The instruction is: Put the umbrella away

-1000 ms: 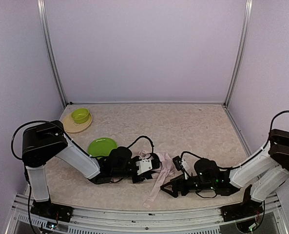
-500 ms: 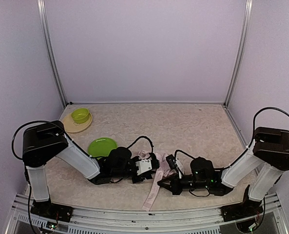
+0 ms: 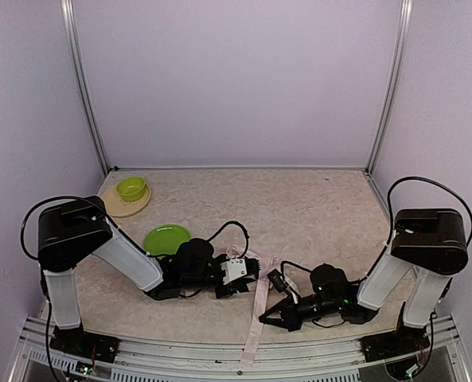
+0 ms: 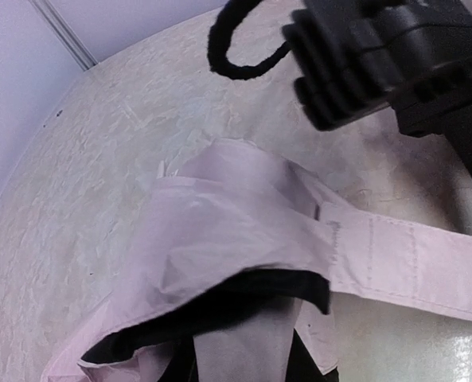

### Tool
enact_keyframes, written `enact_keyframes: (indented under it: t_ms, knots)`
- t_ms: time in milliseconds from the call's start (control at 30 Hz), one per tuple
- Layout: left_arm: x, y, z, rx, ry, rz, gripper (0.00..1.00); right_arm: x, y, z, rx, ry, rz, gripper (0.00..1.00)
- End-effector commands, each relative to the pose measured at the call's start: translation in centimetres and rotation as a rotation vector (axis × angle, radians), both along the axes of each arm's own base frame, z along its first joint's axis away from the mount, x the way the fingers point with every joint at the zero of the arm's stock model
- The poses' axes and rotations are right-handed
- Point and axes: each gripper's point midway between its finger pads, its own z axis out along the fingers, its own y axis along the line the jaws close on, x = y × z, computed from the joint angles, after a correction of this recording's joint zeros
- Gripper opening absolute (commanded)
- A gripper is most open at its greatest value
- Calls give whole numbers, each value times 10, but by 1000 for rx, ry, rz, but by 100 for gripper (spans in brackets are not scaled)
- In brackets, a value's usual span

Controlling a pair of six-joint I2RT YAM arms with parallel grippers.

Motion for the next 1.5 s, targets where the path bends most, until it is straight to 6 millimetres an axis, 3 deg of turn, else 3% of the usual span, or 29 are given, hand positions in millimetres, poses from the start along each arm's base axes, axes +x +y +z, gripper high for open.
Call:
enact_keyframes:
  t_ms: [0, 100, 167, 300, 367, 433, 533, 633, 833, 1033, 1133, 1233, 1300, 1367, 1467]
  knots:
    - [-12, 39, -73, 222, 136, 27, 4, -36, -14, -22, -77, 114, 73, 0]
    - [-12, 39, -73, 221, 141, 23, 4, -33, -12, -13, -59, 79, 71, 0]
    - [-12, 39, -73, 225, 144, 24, 4, -29, -5, 4, -12, 39, 75, 0]
    - [-15, 40, -76, 238, 147, 18, 4, -6, 13, 64, 120, -79, 74, 0]
    - [-16, 39, -76, 242, 144, 12, 4, 26, 8, 105, 194, -169, 10, 0]
    - [-18, 38, -76, 246, 142, 4, 4, 68, -10, 139, 221, -259, -116, 0]
    - [-23, 35, -74, 242, 143, -14, 4, 132, -39, 179, 191, -422, -316, 0]
    - [-31, 31, -73, 253, 134, -42, 4, 174, -40, 202, 151, -542, -389, 0]
    - [-51, 25, -69, 254, 173, -127, 5, 253, -45, 170, -47, -529, -550, 0]
    - [-73, 23, -69, 266, 246, -213, 7, 311, -63, 145, -140, -439, -731, 0]
    - [-77, 21, -69, 265, 263, -227, 7, 336, -66, 115, -264, -399, -775, 0]
    - [-76, 21, -70, 271, 279, -223, 7, 345, -62, 81, -342, -337, -758, 1]
    - [-79, 22, -73, 282, 305, -234, 7, 344, -65, 59, -395, -297, -746, 12]
    - [-81, 23, -76, 293, 339, -246, 7, 346, -72, 52, -429, -297, -734, 27]
    - [-73, 23, -83, 319, 423, -219, 7, 348, -84, 74, -414, -313, -699, 56]
